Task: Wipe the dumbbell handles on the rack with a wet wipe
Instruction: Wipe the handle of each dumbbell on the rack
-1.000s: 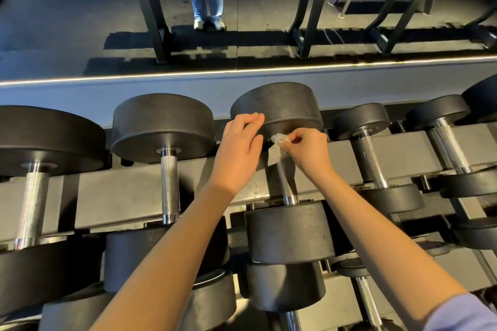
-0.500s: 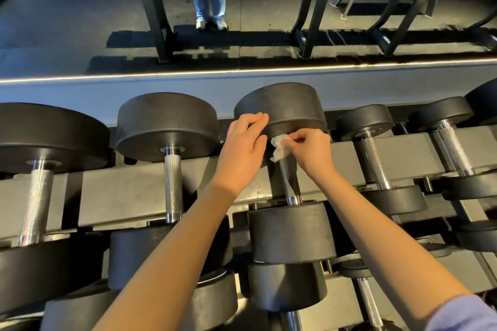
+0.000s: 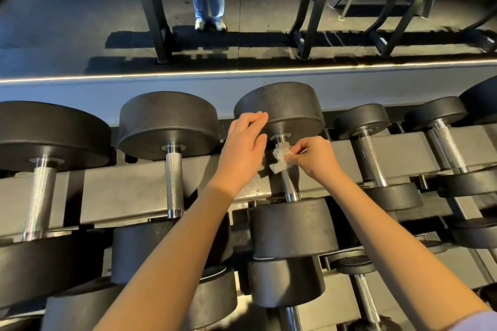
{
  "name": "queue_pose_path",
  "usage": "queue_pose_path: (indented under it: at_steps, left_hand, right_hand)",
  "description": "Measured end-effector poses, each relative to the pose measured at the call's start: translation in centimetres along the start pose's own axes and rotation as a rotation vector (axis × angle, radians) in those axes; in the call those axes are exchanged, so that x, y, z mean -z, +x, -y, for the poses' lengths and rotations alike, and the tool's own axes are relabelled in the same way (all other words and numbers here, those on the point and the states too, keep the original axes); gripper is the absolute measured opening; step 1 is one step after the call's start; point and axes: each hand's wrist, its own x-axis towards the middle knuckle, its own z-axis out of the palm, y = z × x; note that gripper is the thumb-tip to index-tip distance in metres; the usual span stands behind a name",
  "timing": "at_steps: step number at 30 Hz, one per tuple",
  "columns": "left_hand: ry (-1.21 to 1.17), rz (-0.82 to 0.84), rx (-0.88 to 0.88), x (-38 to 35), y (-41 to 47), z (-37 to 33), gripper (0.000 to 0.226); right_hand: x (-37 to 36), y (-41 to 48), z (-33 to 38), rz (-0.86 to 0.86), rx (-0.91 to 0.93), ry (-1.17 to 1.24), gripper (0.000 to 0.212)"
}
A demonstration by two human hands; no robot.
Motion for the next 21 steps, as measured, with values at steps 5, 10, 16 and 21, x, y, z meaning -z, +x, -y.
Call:
queue_pose_path:
  at_steps: [5,10,16,21]
  left_hand:
    - [-0.012,-0.005,0.016,-0.2,-0.1,-0.2,0.045]
    - [-0.015,0.008,0.029,-0.4,-0.3,-0.4,0.046]
    - [0.02,0.049,0.032,0.0,-0.7,-0.7,0.049]
    - [-0.092,0.035,0.045,0.0,-3.3,-0.9,0.036]
  right_hand:
    - [1.0,-1.6,-0.4,0.22,-0.077,-0.114,0.013]
    - [1.5,-2.3,-0.2,0.353,-0.123,-0.257,0.011]
    - [1.6,-2.9,-0.3,0.265,-0.122,-0.208,0.017]
    - [2.5,-4.9,-0.5,-0.101,-0.025,0.061,0.013]
